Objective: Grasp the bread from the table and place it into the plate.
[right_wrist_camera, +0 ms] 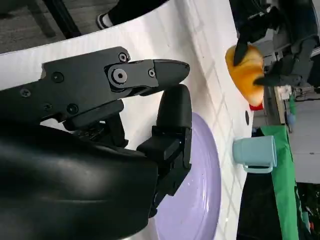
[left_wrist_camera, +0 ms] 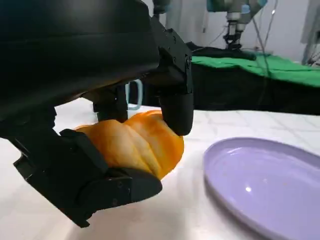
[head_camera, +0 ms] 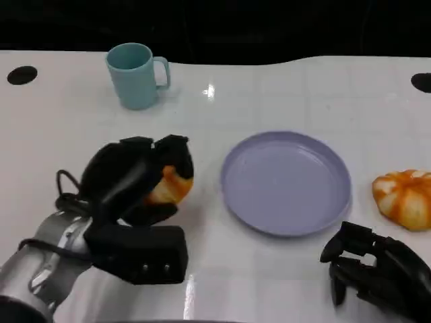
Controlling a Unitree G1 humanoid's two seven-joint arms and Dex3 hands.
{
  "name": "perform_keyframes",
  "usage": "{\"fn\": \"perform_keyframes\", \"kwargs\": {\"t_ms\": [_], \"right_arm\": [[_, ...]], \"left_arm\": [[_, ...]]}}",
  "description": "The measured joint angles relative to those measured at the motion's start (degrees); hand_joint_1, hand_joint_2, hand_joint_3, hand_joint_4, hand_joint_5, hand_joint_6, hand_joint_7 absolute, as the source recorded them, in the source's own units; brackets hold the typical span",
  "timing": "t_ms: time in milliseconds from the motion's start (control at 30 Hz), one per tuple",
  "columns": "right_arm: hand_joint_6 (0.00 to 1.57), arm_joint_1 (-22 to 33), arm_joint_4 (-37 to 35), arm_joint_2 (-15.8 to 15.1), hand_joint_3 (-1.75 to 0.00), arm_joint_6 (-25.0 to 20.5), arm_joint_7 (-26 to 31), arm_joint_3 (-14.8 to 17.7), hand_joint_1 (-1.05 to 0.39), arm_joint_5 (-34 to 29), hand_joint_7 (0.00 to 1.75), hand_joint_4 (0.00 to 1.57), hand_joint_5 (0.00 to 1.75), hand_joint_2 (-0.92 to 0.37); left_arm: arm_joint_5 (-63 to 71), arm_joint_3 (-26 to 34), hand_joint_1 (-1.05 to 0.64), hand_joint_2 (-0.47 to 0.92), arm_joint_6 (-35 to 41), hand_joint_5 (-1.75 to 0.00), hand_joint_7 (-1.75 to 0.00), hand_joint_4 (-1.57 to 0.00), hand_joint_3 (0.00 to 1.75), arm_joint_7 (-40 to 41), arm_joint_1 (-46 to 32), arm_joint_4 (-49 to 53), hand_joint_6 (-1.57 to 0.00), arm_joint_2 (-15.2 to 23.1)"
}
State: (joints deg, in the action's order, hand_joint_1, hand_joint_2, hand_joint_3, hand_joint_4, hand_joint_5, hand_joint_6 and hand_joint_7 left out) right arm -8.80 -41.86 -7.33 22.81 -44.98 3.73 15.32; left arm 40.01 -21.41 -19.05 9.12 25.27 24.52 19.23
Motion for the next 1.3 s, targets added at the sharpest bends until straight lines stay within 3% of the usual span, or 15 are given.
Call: {"fn": "perform_keyframes", "kwargs": {"t_ms": [433, 1167, 1233, 1300], "right_arm": [[0.67, 0.2, 0.0, 0.0, -0.27, 0.9, 0.4, 0.0, -0.50, -0.2, 1.36, 0.66, 1.74, -0.92], [0.69, 0.7, 0.6, 0.2, -0.25, 2.0, 1.5, 0.0, -0.53, -1.6, 1.38, 0.69, 1.74, -0.92], [0.70, 0.6, 0.4, 0.3, -0.25, 2.1, 1.5, 0.0, -0.53, -1.6, 1.39, 0.69, 1.75, -0.92], [0.71, 0.4, -0.1, 0.4, -0.25, 1.5, 0.7, 0.2, -0.54, -0.6, 1.40, 0.70, 1.75, -0.92]], "left_arm": [[2.4, -2.5, -0.24, 0.72, 0.7, -1.75, -1.64, -0.71, 0.69, 2.5, 6.2, 4.9, -0.57, -4.8], [4.4, -7.5, -0.29, 0.77, -4.6, -1.75, -1.62, -0.78, 0.74, 6.9, 17.1, 17.9, -0.57, -11.7], [4.5, -8.1, -0.30, 0.75, -4.7, -1.75, -1.52, -0.78, 0.74, 7.2, 18.2, 20.0, -0.61, -12.9], [4.6, -9.0, -0.31, 0.75, -4.8, -1.75, -1.29, -0.78, 0.73, 7.4, 19.3, 21.9, -0.69, -13.9]]}}
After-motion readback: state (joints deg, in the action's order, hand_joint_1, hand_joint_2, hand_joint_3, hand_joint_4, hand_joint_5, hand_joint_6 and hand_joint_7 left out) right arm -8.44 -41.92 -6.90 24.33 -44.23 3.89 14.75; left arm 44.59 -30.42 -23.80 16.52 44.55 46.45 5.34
